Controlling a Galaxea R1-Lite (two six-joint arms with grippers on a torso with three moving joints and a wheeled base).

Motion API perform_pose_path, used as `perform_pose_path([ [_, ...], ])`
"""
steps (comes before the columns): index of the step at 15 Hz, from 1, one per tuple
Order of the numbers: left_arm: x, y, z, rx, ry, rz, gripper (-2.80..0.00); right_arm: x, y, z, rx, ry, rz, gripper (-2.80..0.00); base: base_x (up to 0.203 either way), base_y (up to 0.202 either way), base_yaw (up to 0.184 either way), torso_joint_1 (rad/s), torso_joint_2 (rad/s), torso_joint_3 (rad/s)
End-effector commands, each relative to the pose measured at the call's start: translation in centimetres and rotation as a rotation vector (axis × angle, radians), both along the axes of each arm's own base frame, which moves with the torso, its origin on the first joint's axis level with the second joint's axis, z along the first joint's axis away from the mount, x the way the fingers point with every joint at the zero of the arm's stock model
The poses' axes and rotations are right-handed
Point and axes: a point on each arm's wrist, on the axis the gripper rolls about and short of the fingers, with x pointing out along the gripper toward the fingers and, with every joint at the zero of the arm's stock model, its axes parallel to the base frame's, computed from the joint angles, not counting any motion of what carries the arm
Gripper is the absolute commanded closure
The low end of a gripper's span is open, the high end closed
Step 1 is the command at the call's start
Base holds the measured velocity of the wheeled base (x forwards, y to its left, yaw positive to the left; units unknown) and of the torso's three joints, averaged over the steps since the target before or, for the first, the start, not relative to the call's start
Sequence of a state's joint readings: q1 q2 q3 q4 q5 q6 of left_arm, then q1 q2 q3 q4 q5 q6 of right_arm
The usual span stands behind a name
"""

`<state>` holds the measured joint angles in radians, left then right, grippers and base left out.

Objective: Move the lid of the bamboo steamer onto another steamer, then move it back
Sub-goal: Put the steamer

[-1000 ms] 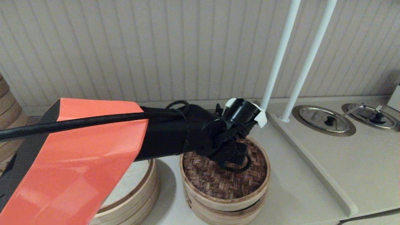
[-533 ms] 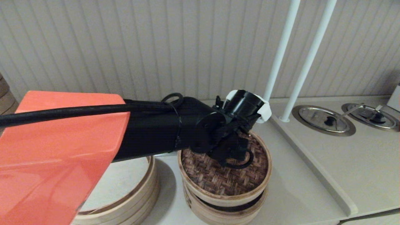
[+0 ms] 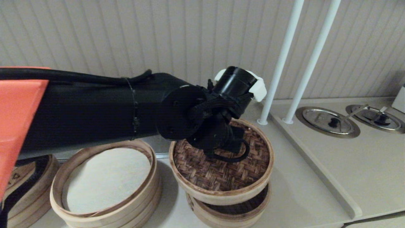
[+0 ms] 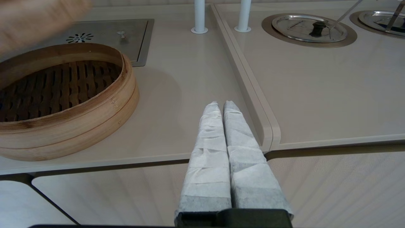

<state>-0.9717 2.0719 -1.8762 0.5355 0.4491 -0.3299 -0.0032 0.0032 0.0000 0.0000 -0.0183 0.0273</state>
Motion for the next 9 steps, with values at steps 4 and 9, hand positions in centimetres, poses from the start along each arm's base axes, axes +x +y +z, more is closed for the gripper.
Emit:
perform_pose_path([
  [4, 0.7, 5.6, 2.5, -0.009, -0.023, 0.095, 0.0, 0.0, 0.0, -0.1, 0.0, 0.004, 0.0, 0.0, 0.0, 0.0, 0.0, 0.0, 0.0, 0.0],
  [9, 1.9, 11.5, 3.5, 0.031, -0.037, 0.207, 0.0, 0.0, 0.0, -0.1, 0.0, 0.004, 0.0, 0.0, 0.0, 0.0, 0.0, 0.0, 0.0, 0.0],
])
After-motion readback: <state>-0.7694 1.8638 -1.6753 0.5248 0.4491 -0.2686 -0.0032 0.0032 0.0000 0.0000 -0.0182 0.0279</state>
